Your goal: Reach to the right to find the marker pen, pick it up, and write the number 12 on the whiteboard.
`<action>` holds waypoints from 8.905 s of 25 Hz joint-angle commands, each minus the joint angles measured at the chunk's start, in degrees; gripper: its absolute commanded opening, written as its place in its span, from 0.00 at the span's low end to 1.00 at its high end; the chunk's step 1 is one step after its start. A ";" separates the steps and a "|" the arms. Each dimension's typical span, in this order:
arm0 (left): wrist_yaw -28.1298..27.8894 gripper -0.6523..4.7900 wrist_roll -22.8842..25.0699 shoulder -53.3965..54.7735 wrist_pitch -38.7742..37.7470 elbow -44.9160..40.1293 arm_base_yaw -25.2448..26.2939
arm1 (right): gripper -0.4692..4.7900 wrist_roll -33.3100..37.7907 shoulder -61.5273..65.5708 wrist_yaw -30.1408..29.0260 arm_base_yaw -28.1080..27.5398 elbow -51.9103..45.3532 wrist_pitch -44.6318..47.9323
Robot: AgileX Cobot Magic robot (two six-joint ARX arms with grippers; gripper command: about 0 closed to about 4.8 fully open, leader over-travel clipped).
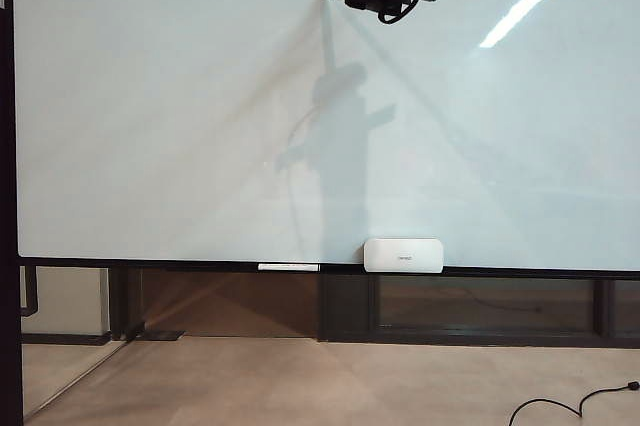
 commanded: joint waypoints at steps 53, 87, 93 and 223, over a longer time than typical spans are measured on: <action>2.71 0.11 -1.64 -0.26 0.00 0.24 0.09 | 0.09 -3.08 -9.44 6.58 2.64 -3.15 -9.44; 2.69 0.11 -1.16 -0.26 0.02 0.24 0.09 | 0.09 -2.47 -7.04 5.68 0.85 -3.15 -3.87; 2.69 0.11 -1.01 -0.26 0.02 0.26 0.09 | 0.09 -2.38 -6.54 5.68 0.85 -3.15 -2.78; 2.69 0.11 0.11 -0.28 0.48 0.26 0.09 | 0.09 0.20 -5.11 3.32 -1.01 -4.31 -17.57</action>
